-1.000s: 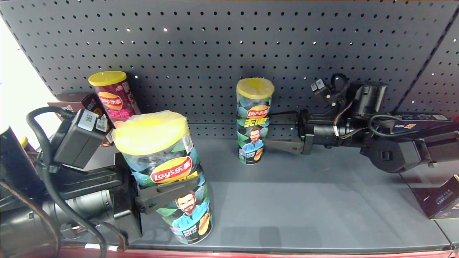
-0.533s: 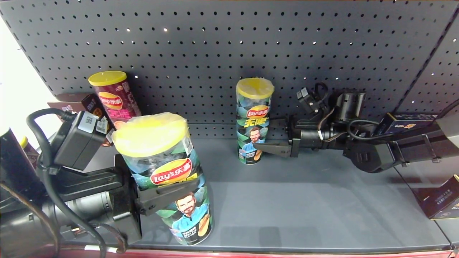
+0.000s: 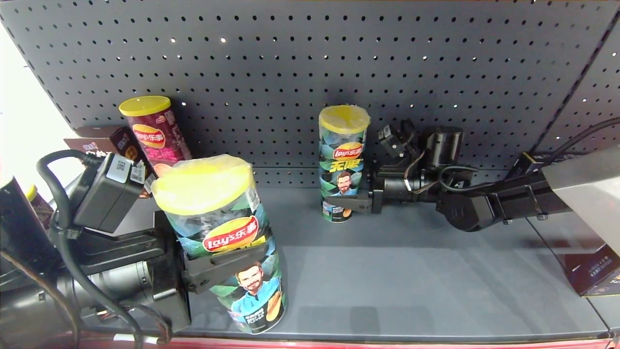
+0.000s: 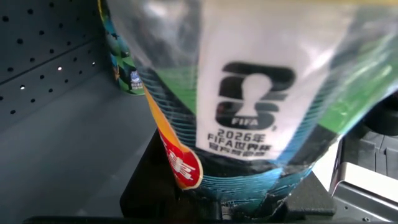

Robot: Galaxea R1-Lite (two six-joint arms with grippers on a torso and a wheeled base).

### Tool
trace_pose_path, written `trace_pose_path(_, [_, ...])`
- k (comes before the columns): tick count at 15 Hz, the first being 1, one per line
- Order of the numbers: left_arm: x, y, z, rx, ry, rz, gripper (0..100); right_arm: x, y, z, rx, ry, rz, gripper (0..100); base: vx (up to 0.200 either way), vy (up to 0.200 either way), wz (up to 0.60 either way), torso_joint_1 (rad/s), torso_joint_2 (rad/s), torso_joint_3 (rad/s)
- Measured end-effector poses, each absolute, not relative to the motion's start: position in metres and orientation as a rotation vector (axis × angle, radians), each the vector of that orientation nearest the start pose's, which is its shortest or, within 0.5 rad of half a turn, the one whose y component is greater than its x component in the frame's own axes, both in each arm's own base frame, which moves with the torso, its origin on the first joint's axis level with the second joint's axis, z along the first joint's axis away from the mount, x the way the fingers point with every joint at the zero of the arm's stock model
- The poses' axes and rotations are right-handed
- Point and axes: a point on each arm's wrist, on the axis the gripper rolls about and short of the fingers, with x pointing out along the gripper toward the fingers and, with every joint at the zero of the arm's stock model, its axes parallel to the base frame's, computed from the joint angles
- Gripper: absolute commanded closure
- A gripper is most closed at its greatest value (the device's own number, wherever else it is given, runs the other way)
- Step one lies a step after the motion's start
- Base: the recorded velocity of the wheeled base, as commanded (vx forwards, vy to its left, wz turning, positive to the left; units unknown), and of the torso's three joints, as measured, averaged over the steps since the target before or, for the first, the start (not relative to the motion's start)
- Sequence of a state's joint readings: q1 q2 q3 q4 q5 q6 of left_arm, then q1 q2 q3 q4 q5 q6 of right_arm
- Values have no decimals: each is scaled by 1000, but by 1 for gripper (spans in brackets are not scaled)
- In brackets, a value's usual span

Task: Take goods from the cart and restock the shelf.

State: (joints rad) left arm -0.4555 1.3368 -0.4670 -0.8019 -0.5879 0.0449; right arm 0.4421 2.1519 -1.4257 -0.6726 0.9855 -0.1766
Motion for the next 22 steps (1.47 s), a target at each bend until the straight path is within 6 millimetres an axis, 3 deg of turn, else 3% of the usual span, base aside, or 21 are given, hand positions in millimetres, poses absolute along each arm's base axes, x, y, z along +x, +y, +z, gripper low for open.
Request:
trace_pose_path(1, [173, -99, 199, 36, 52, -1044, 100, 389, 207, 184, -131, -75, 1434, 100, 0, 0, 0, 0, 0, 0])
trace_pose_path(7, [171, -98, 194, 37, 67, -1039, 100, 390, 207, 182, -127, -67, 1425, 100, 0, 0, 0, 0, 0, 0])
trace_pose_path(10, [168, -96, 191, 37, 78, -1032, 100, 376, 198, 191, -128, -62, 1400, 100, 0, 0, 0, 0, 0, 0])
trace_pose_path(16, [161, -92, 197, 34, 46, -1030, 100, 306, 193, 201, -133, -44, 1371, 100, 0, 0, 0, 0, 0, 0])
trace_pose_path(22, [157, -91, 194, 35, 53, -1030, 100, 238, 184, 190, -135, -59, 1404, 100, 0, 0, 0, 0, 0, 0])
